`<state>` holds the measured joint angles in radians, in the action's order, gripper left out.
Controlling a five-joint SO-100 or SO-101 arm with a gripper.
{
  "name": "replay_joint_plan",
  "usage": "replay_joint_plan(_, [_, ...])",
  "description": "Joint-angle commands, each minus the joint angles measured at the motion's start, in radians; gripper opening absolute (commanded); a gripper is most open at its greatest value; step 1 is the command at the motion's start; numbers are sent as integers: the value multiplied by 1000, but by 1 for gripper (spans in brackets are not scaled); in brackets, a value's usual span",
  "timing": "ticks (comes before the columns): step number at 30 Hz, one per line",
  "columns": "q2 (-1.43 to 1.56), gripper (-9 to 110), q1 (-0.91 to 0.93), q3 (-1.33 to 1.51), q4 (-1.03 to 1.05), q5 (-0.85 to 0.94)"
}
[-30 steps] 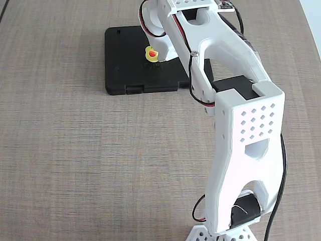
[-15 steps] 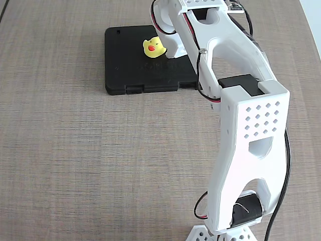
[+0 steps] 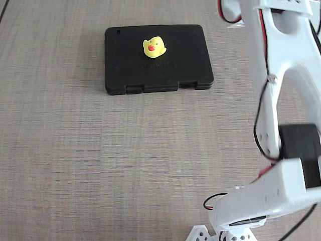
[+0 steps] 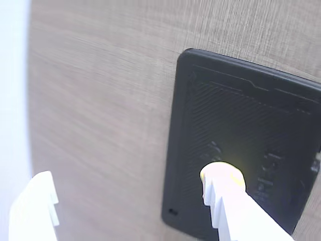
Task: Grasp a duck and put it on the black surface.
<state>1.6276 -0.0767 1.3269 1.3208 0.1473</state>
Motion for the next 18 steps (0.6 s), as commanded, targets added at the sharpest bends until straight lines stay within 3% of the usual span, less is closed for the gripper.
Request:
replay_joint_plan(1, [537, 22, 63, 160, 8, -60])
replay_joint_plan(8, [900, -2, 133, 626, -64, -189])
replay_joint_plan(18, [1281, 2, 133, 1253, -276, -193])
